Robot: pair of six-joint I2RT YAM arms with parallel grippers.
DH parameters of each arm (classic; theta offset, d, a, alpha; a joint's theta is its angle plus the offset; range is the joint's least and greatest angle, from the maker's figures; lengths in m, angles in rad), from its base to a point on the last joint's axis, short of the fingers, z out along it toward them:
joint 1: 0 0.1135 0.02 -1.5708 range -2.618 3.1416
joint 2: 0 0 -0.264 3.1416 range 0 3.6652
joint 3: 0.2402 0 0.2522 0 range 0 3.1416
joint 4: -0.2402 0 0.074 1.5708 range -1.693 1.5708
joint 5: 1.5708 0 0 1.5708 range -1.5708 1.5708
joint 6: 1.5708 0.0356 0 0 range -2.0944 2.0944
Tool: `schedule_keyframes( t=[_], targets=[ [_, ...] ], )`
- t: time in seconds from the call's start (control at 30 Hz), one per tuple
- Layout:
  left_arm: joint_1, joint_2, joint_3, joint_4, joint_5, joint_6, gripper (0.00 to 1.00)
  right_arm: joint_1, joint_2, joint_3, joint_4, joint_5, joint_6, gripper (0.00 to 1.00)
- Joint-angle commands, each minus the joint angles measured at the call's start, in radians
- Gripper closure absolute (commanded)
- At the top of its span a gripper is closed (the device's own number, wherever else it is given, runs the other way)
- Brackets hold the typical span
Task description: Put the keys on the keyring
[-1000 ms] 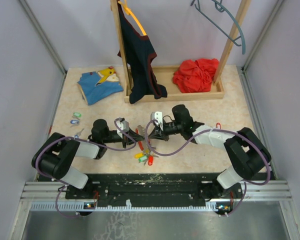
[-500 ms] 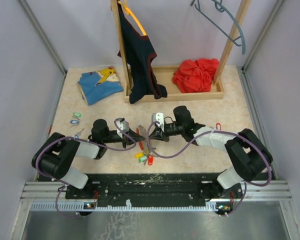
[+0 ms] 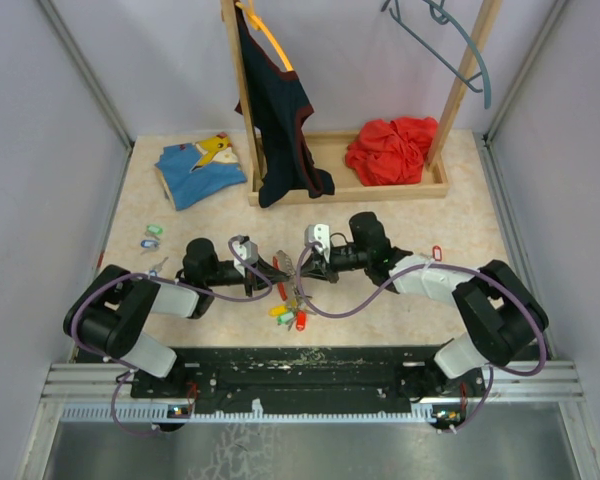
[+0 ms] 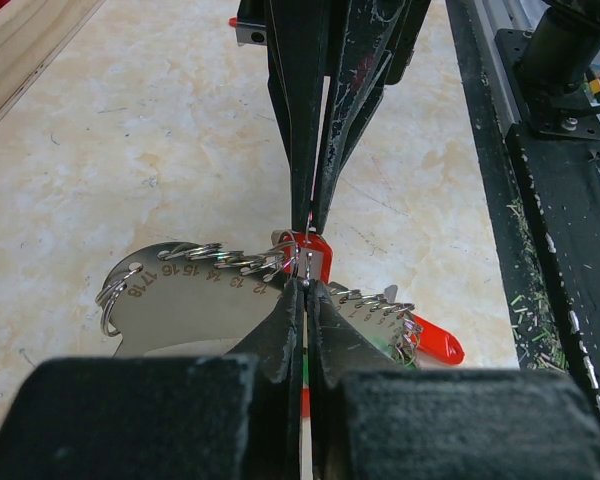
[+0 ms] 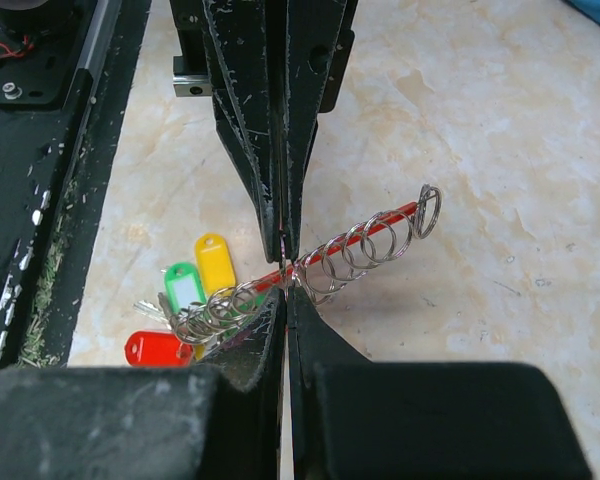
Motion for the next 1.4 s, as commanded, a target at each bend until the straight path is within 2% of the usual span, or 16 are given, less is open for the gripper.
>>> schedule_keyframes(
  t=[0.0, 0.93, 1.37],
  targets=[
    [-0.007, 0.007, 0.001, 0.045, 0.031, -0.017, 1.00, 0.009, -0.030, 0.006, 0.054, -0.019, 0.005, 1.00],
    [-0.009, 0.011, -0.001, 0.062, 0.037, -0.028, 1.00, 0.025, -0.021, 0.004, 0.062, 0.040, 0.013, 1.00],
    [-0.008, 0.018, 0.002, 0.065, 0.042, -0.032, 1.00, 0.025, -0.007, 0.016, 0.067, -0.004, 0.024, 1.00]
  ],
)
